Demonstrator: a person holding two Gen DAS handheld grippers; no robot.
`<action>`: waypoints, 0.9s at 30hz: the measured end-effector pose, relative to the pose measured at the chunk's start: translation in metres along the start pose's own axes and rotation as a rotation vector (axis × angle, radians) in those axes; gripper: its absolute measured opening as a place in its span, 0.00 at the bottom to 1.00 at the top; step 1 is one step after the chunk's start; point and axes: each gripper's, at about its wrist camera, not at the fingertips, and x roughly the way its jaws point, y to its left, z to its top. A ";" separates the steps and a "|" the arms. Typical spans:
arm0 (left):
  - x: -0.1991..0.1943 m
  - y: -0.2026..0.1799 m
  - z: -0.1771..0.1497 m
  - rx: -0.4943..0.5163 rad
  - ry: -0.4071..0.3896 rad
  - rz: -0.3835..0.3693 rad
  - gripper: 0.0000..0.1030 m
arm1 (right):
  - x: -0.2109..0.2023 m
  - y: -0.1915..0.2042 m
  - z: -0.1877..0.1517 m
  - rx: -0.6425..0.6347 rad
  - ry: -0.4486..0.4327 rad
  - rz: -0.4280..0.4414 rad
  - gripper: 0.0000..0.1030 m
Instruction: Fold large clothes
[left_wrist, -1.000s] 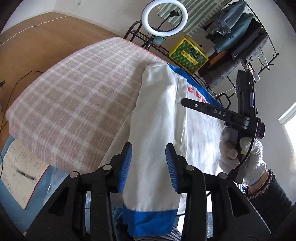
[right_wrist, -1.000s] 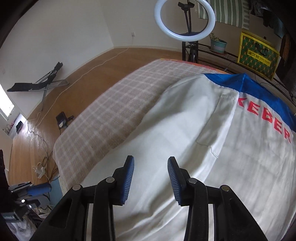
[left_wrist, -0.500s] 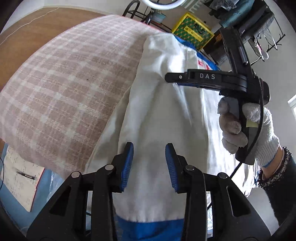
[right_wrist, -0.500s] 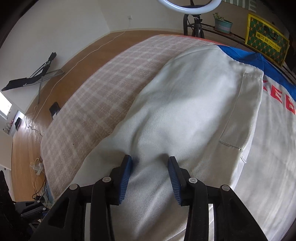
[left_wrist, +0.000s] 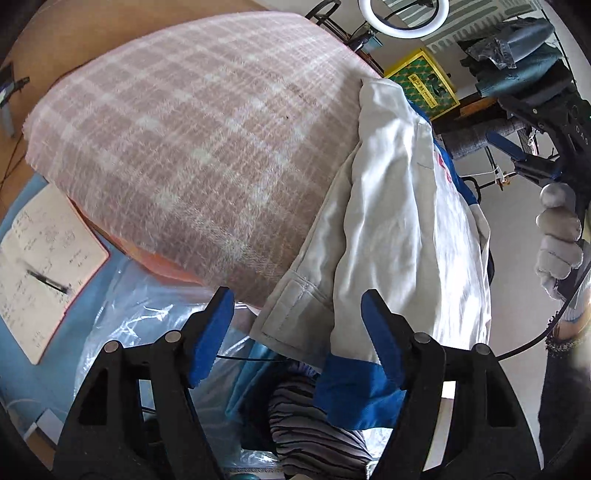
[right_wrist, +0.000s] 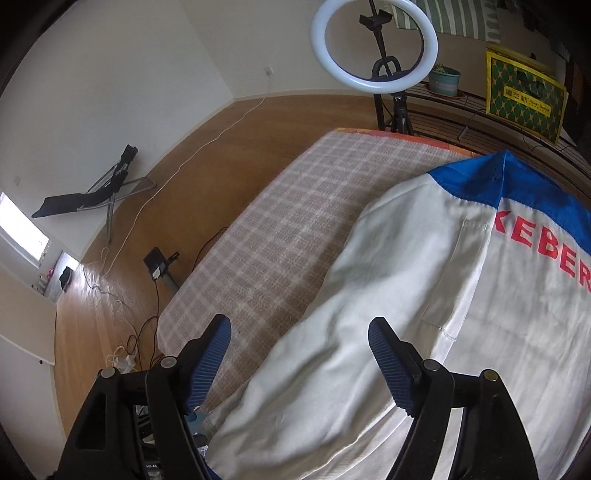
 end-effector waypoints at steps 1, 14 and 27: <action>0.003 -0.002 -0.001 -0.002 0.007 -0.009 0.65 | 0.004 0.003 0.005 -0.009 0.002 -0.018 0.77; -0.016 -0.037 -0.010 0.068 -0.026 -0.186 0.10 | 0.118 -0.041 0.078 0.170 0.084 -0.188 0.76; -0.014 -0.075 -0.007 0.159 -0.022 -0.278 0.09 | 0.216 -0.040 0.104 0.041 0.212 -0.469 0.69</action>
